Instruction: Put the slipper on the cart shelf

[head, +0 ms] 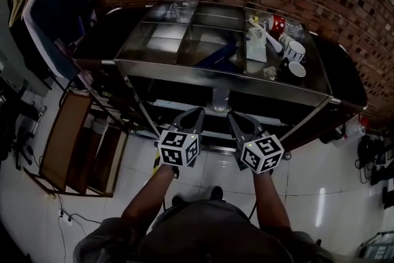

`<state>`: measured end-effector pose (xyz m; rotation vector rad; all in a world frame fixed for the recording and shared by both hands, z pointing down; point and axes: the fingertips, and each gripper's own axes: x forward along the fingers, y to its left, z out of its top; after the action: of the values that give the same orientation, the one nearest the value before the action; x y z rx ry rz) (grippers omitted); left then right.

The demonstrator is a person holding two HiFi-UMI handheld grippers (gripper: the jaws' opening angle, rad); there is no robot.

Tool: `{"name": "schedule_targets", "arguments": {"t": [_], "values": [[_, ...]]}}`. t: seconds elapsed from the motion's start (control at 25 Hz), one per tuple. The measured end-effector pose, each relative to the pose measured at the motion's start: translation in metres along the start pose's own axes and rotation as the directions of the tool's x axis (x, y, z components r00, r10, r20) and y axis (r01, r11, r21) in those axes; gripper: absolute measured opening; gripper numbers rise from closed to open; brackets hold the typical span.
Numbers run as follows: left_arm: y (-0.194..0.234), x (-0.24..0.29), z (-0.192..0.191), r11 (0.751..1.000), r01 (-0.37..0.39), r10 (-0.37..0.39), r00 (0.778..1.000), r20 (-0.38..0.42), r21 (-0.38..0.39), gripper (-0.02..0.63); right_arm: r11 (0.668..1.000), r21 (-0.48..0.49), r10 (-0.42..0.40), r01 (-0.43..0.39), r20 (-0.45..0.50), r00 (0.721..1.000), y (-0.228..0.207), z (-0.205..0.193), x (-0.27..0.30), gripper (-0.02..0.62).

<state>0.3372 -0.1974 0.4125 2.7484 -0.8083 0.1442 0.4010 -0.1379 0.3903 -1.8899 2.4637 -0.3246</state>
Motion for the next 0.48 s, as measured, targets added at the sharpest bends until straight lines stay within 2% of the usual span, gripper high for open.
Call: {"name": "schedule_targets", "arguments": {"t": [0.32, 0.48], "values": [[-0.001, -0.024, 0.016, 0.998, -0.02, 0.018, 0.999, 0.031, 0.065, 0.008, 1.0, -0.021, 0.006, -0.006, 0.013, 1.0, 0.019, 0.013, 0.002, 0.0], [-0.004, -0.029, 0.019, 0.998, 0.0, -0.001, 1.0, 0.029, 0.057, 0.008, 0.999, -0.036, 0.016, -0.015, 0.02, 1.0, 0.026, 0.02, 0.002, 0.0]]}}
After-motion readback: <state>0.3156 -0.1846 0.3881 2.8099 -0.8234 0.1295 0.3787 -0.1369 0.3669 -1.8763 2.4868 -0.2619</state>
